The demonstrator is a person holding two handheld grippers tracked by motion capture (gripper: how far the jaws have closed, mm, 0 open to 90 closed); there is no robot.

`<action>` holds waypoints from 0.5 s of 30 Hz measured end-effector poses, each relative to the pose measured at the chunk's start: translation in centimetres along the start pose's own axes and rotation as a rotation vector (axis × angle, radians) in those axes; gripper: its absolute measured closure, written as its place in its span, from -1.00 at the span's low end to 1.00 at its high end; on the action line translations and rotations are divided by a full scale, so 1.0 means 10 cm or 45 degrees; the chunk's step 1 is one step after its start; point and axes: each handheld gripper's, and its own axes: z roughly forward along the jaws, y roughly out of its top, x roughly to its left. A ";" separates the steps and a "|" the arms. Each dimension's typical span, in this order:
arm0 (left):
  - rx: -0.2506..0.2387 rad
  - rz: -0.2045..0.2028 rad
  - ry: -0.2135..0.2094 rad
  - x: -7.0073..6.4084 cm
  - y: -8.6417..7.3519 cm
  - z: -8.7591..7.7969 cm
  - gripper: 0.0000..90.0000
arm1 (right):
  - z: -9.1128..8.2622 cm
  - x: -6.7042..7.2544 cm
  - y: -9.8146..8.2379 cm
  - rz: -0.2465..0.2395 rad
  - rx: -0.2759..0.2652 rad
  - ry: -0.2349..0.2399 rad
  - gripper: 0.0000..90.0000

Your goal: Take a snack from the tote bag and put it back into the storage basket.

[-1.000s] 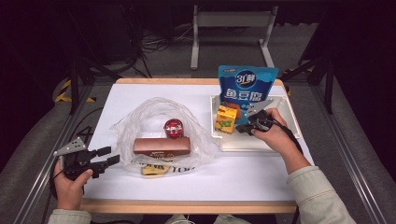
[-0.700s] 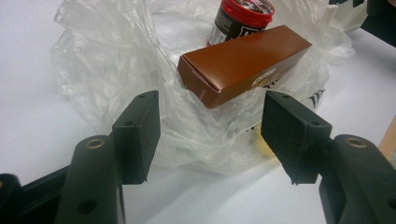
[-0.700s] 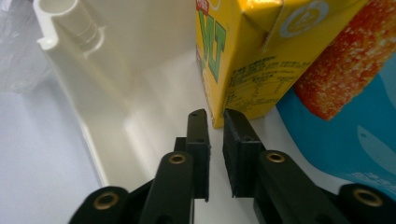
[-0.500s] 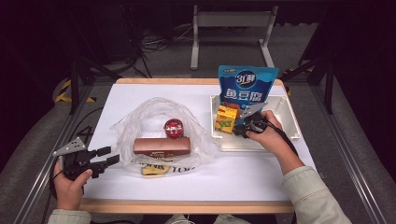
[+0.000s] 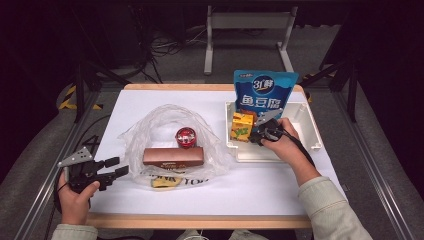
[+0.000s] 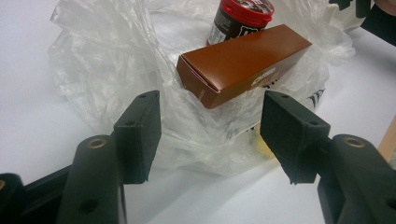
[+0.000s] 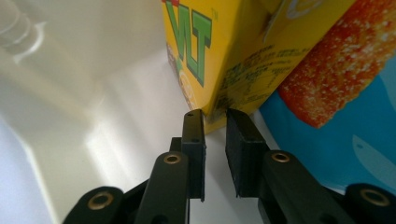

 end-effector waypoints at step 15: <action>-0.003 0.007 -0.004 0.00 0.00 0.01 -0.13 | 0.07 -0.03 0.08 -0.004 0.004 -0.025 0.76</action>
